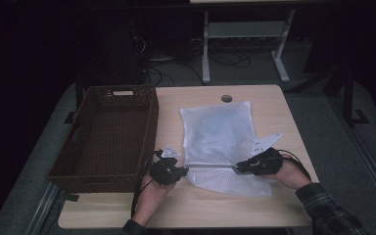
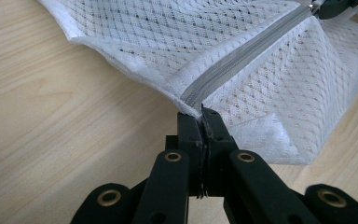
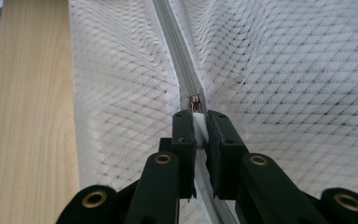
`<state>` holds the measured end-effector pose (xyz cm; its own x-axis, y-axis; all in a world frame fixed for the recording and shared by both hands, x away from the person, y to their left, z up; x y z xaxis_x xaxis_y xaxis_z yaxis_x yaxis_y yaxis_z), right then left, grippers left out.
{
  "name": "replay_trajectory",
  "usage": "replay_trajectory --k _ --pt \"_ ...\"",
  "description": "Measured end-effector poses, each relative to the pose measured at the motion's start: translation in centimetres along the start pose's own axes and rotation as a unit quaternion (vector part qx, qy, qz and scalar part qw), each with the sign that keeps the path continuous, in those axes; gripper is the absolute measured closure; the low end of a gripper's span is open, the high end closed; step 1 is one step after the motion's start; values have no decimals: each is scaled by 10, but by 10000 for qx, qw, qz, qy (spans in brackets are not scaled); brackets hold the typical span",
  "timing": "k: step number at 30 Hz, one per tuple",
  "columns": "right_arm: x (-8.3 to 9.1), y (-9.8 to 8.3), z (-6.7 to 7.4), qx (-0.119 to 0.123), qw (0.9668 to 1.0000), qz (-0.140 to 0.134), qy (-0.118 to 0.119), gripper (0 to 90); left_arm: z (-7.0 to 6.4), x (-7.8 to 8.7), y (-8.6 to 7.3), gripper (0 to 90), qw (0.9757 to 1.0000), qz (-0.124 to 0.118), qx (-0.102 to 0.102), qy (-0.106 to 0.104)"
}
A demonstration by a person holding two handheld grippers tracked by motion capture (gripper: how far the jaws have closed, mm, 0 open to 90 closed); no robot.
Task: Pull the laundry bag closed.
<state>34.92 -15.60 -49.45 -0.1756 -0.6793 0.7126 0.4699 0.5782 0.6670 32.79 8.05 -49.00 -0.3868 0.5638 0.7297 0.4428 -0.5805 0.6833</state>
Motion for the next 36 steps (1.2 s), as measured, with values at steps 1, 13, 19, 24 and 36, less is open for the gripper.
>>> replay_trajectory --k 1,13,19,24,36 --pt "1 -1 0 -32 10000 3 8 815 0 0 0 886 10000 7 2 7" --pt "10 -9 -6 -146 9999 -44 -77 815 0 0 0 886 10000 20 12 12" --pt "15 -12 -8 -184 9997 -69 -113 814 0 -1 -1 885 10000 31 13 13" --pt "17 -16 -10 -212 9997 -73 -127 814 1 -1 -1 885 10000 39 13 11" --pt "27 -24 -16 -334 9992 -122 -195 814 1 -1 -1 885 10000 39 21 14"
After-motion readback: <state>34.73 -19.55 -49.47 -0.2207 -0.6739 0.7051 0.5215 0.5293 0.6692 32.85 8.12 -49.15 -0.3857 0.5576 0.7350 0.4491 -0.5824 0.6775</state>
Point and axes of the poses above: each handheld gripper's, and its own axes: x roughly backward along the jaws, y roughly out of its top, z roughly to its left, the point moved 8 cm from there along -x, roughly forward along the jaws, and after that the axes turned 13 degrees about -x, right-handed, at the moved point
